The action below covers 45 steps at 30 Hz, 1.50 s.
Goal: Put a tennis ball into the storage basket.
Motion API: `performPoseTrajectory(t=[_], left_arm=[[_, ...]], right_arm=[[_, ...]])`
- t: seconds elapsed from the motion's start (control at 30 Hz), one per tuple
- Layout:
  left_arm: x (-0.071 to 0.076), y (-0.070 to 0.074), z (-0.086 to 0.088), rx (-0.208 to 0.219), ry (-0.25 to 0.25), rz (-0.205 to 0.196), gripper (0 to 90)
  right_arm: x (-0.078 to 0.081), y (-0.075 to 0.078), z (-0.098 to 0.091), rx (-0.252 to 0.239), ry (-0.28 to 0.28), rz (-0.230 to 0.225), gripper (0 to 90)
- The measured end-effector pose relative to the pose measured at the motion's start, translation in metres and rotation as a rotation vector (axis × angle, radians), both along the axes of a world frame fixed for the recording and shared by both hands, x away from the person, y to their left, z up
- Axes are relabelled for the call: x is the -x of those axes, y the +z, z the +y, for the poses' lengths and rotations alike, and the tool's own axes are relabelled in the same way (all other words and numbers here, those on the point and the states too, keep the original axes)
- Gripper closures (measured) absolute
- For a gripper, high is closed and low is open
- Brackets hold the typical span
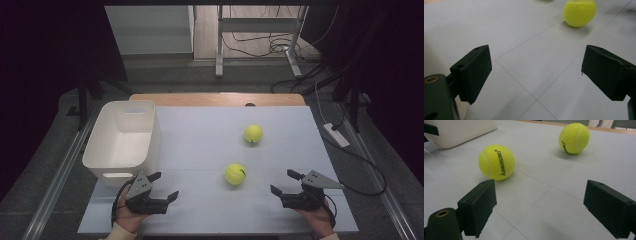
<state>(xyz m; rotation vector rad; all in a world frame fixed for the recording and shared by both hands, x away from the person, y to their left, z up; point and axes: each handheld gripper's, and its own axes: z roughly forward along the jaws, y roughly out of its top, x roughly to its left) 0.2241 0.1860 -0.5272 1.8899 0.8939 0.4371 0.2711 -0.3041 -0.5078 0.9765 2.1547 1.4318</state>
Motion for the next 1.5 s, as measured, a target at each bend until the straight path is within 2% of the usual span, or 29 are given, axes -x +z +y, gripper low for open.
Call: performPoseTrajectory(t=[0.8, 1.0, 1.5], left_arm=[[-0.0025, 0.0028, -0.0021, 0.022, -0.010, 0.014, 9.4], [-0.0024, 0.0041, -0.0027, 0.027, -0.014, 0.029, 9.8], [-0.0013, 0.0091, -0.0089, 0.025, -0.026, 0.018, 8.5]], right_arm=[[0.0005, -0.0016, -0.0014, 0.006, 0.002, 0.008, 12.0], [0.0008, -0.0015, -0.0012, 0.007, 0.006, 0.008, 12.2], [0.0010, -0.0015, -0.0011, 0.003, 0.005, 0.006, 12.3]])
